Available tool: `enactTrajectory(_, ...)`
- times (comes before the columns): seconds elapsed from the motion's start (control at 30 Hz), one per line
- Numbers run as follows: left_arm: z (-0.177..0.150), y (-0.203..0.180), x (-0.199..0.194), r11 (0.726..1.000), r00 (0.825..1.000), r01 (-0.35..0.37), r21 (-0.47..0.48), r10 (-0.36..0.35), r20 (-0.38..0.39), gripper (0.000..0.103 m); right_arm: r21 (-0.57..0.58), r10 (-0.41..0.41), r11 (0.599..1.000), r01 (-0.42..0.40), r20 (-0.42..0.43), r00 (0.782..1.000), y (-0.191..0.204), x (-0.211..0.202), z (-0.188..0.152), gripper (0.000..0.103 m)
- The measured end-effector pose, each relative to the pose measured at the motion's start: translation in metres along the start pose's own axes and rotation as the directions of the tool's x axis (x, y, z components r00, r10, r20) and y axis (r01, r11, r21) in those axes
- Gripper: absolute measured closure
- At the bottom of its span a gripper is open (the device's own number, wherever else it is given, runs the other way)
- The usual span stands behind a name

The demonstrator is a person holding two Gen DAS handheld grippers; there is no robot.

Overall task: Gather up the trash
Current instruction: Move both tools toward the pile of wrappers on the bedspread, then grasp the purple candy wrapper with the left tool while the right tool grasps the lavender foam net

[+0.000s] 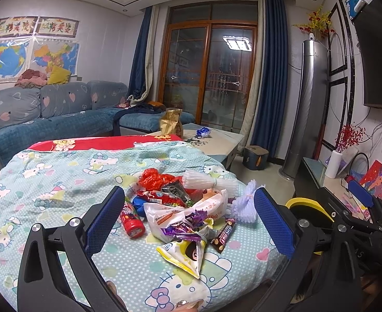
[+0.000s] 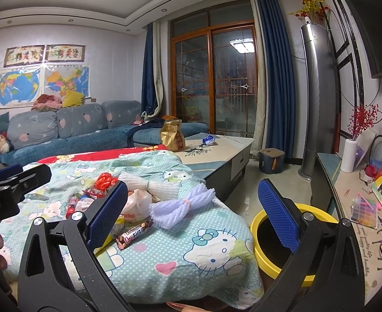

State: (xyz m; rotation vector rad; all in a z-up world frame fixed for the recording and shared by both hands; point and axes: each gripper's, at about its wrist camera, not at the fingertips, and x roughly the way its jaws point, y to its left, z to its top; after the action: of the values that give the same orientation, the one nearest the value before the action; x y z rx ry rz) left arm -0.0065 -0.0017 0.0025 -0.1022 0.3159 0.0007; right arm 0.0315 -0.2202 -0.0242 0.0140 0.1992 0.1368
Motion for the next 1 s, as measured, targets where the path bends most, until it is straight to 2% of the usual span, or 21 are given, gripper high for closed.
enactTrajectory(0.33,-0.005,0.003,0.005,1.000,1.000,0.003,-0.004,-0.003,-0.008,0.006,0.001,0.010,1.000,-0.010,-0.012,1.000,0.001,0.000,-0.002,0.010)
enactTrajectory(0.8,-0.023,0.012,0.041,1.000,0.993,0.007,-0.007,-0.007,-0.117,0.006,0.011,0.004,1.000,-0.003,-0.065,0.998,-0.009,0.013,-0.006,0.010)
enactTrajectory(1.0,-0.024,0.009,0.058,0.996,0.984,0.085,-0.010,-0.086,-0.155,0.006,0.027,-0.024,0.999,0.027,-0.102,0.994,-0.024,0.028,-0.004,0.010)
